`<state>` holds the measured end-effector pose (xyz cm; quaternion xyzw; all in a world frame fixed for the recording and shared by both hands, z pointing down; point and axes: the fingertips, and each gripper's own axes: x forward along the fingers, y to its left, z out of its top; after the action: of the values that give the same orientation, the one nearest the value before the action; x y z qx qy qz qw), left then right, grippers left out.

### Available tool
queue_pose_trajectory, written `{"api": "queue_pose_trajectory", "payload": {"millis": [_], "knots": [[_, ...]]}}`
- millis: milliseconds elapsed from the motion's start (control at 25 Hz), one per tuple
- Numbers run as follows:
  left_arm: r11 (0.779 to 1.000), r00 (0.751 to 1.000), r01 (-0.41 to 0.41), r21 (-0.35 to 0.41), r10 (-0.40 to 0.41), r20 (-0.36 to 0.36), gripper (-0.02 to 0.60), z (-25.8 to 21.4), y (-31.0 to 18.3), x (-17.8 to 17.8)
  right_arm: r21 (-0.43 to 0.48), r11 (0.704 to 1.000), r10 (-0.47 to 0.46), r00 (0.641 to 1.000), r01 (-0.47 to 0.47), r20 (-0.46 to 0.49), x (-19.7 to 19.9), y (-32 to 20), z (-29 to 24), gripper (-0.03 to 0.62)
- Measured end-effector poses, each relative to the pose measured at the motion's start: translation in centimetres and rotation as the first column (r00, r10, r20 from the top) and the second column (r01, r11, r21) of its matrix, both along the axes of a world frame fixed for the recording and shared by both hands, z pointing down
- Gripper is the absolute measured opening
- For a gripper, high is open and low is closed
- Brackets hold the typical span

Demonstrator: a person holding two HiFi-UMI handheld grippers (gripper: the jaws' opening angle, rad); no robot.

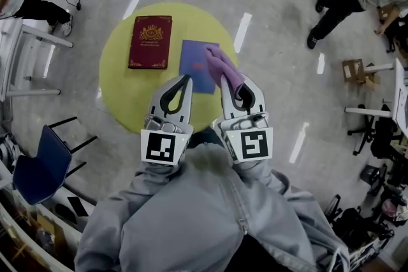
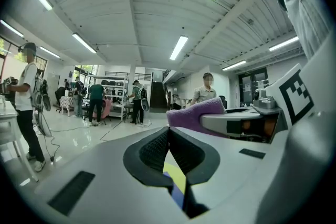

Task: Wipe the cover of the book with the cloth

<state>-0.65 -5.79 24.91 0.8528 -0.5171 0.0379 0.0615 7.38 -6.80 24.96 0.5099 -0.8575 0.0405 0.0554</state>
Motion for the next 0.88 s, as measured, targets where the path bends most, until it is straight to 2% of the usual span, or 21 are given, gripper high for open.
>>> {"api": "queue_pose_trajectory", "payload": {"millis": [520, 880], "knots": [[0.995, 0.998, -0.058, -0.080, 0.059, 0.006, 0.017, 5.0, -3.5, -2.4, -0.053, 0.998, 0.047, 0.999, -0.047, 0.005, -2.3, -3.8, 4.3, 0.061], [0.985, 0.996, -0.089, -0.146, 0.091, 0.010, 0.017, 11.0, -5.8, -3.0, -0.103, 0.994, 0.036, 0.999, -0.037, -0.008, -4.1, -7.3, 9.8, 0.061]]}}
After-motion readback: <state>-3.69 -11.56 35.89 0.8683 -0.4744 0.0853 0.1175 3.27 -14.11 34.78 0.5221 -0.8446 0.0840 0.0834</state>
